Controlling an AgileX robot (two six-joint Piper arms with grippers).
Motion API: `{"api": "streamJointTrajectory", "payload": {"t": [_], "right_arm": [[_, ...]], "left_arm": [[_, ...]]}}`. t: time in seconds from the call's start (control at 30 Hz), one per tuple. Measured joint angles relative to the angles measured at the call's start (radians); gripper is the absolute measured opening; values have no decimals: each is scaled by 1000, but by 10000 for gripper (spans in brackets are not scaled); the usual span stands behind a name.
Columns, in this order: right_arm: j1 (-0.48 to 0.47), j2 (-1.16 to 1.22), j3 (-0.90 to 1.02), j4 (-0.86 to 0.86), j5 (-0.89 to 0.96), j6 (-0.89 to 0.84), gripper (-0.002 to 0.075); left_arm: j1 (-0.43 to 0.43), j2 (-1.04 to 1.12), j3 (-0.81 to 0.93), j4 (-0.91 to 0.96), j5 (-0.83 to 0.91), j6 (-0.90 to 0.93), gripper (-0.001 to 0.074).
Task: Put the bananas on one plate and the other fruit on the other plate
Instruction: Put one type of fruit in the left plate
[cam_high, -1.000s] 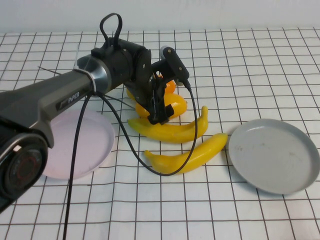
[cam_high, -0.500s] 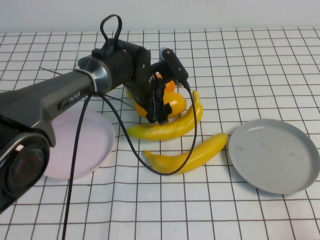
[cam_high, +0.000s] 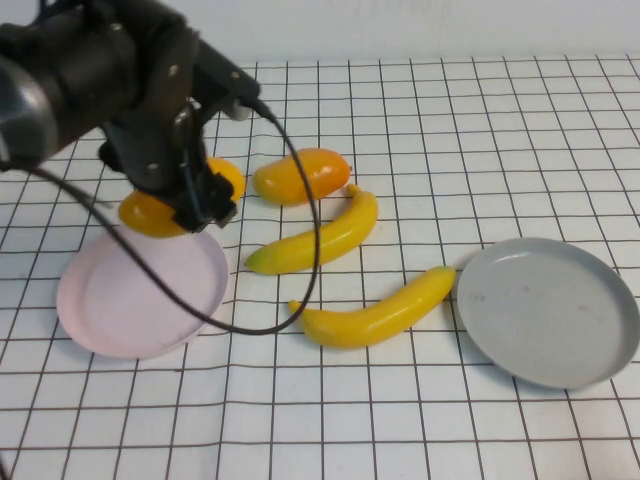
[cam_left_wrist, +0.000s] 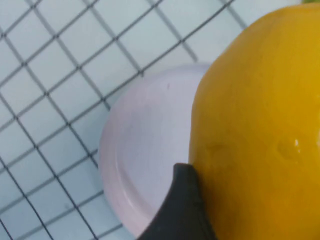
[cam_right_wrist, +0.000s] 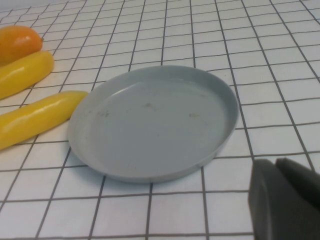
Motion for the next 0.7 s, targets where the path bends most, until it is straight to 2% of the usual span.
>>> {"api": "streamJointTrajectory", "payload": {"t": [0.17, 0.3, 0.47, 0.7], "right_arm": [[0, 0, 0, 0, 0, 0, -15], [0, 0, 0, 0, 0, 0, -15], [0, 0, 0, 0, 0, 0, -15], [0, 0, 0, 0, 0, 0, -15]], "left_arm": [[142, -186, 307, -74, -185, -109, 524], [225, -225, 501, -157, -333, -132, 524], [249, -210, 578, -143, -433, -157, 524], [251, -159, 580, 15, -549, -348, 524]]}}
